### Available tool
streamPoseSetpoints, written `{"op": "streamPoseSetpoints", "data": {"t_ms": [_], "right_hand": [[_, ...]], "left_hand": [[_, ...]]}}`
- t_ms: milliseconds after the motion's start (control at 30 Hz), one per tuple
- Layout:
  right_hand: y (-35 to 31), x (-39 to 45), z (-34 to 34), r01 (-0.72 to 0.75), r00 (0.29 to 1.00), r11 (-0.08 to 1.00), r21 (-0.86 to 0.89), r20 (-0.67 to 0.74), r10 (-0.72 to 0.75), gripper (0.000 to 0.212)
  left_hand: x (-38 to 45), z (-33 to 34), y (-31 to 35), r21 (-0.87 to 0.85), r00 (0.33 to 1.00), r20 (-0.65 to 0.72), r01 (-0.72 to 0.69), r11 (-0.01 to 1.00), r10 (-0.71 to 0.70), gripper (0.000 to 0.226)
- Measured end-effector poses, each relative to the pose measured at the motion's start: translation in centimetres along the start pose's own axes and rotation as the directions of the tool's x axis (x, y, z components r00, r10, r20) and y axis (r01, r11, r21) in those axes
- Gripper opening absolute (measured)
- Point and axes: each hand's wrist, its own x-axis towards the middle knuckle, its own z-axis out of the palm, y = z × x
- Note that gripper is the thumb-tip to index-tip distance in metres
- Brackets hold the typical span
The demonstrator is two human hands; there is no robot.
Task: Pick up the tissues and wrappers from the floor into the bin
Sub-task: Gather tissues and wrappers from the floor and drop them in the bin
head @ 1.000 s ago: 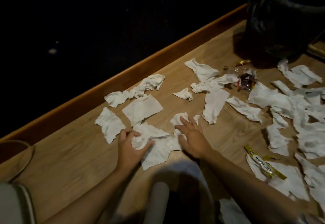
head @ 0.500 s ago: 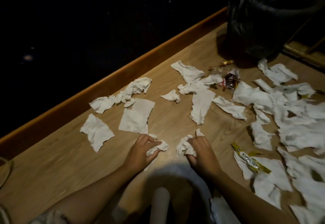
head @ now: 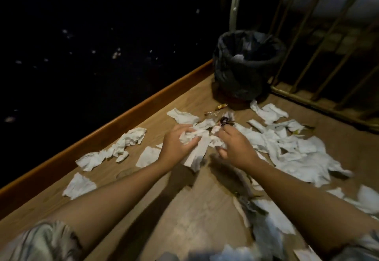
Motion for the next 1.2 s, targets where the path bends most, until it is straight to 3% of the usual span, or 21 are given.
{"op": "streamPoseSetpoints", "data": {"t_ms": [167, 267, 367, 467, 567, 733, 833, 1000, 1133, 1200], "right_hand": [[2.4, 1.3, -6.8, -0.102, 0.956, 0.994, 0.037, -0.273, 0.108, 0.037], [3.5, 1.2, -10.0, -0.118, 0.910, 0.980, 0.158, -0.378, 0.170, 0.031], [4.1, 0.9, -13.6, -0.057, 0.870, 0.979, 0.195, -0.471, 0.145, 0.022], [4.8, 0.7, -16.8, -0.047, 0.856, 0.973, 0.225, -0.493, 0.156, 0.021], [5.9, 1.2, -19.3, -0.075, 0.855, 0.974, 0.213, -0.489, 0.172, 0.021], [7.1, 5.1, -21.2, -0.183, 0.795, 0.947, 0.264, -0.527, 0.300, 0.023], [7.3, 9.1, -20.6, -0.274, 0.691, 0.835, 0.478, -0.506, 0.517, 0.020], [8.9, 16.8, -18.0, -0.341, 0.467, 0.493, 0.801, -0.311, 0.828, 0.021], [10.6, 21.6, -15.3, -0.327, 0.362, 0.286, 0.901, -0.160, 0.918, 0.006], [11.1, 23.2, -14.7, -0.286, 0.338, 0.206, 0.936, -0.103, 0.936, 0.012]], "left_hand": [[5.4, 0.9, 7.8, -0.060, 0.999, 0.030, 0.039, 0.997, -0.038, 0.016], [8.2, 1.6, 12.0, -0.016, 0.997, -0.072, 0.009, 1.000, -0.010, 0.019], [10.3, 2.2, 16.4, -0.120, 0.984, -0.177, 0.012, 0.993, -0.033, 0.022], [12.5, 2.9, 19.6, -0.188, 0.978, -0.205, 0.006, 0.982, -0.045, 0.026], [14.7, 3.4, 21.6, -0.246, 0.989, -0.139, 0.018, 0.969, -0.054, 0.027], [19.0, 4.0, 22.3, -0.199, 0.992, -0.118, -0.059, 0.978, 0.035, 0.019], [22.7, 4.2, 21.2, -0.228, 0.994, -0.078, -0.098, 0.969, 0.082, 0.020], [29.8, 5.1, 18.4, -0.295, 0.994, -0.015, -0.109, 0.949, 0.109, 0.018], [34.0, 6.3, 17.0, -0.372, 0.988, -0.086, -0.150, 0.916, 0.127, 0.015], [35.9, 6.7, 16.5, -0.380, 0.981, -0.146, -0.173, 0.909, 0.126, 0.014]]}}
